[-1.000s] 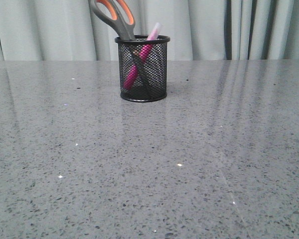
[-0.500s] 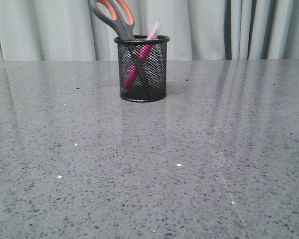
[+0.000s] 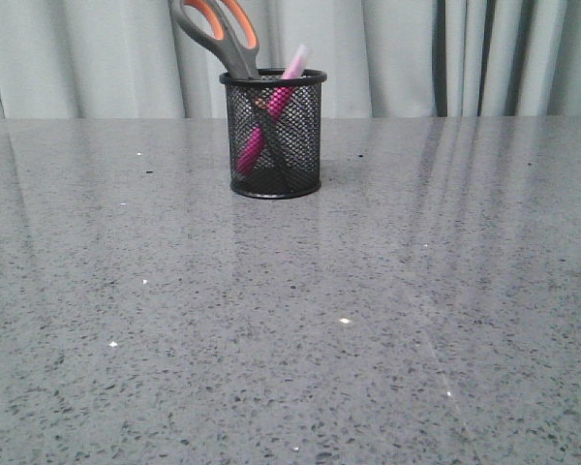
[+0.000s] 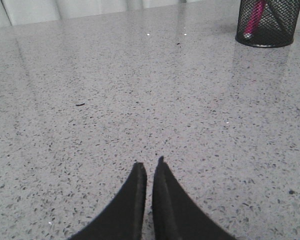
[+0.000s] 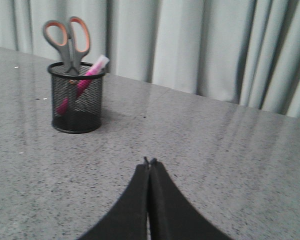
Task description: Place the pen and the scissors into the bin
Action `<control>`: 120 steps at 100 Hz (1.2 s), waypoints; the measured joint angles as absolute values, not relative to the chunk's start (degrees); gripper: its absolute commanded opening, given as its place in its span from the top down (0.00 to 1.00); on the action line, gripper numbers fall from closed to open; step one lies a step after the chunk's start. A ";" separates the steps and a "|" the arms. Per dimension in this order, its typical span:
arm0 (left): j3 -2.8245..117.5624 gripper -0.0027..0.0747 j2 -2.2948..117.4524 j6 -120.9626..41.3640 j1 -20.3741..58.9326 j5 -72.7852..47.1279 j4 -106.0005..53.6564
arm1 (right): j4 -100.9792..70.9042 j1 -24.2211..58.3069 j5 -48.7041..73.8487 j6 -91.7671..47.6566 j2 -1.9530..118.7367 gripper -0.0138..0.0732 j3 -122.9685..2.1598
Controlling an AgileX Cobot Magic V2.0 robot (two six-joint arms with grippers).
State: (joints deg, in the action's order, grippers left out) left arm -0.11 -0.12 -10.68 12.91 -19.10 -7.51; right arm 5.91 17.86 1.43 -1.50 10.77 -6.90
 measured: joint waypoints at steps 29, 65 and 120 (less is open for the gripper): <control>-0.11 0.96 -0.12 -10.68 12.91 -19.10 -7.51 | 1.58 10.33 5.49 -1.18 4.71 0.92 -3.58; -0.11 0.96 -0.12 -10.68 12.91 -19.10 -7.51 | -1.84 7.97 6.44 -1.14 -0.33 0.92 0.53; -0.11 0.96 -0.12 -10.68 12.91 -19.10 -7.51 | -1.96 7.97 15.28 -1.01 -0.68 0.92 0.53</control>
State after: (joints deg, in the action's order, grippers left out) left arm -0.11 -0.12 -10.68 12.91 -19.10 -7.51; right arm -1.96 7.97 15.28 -1.01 -0.68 0.53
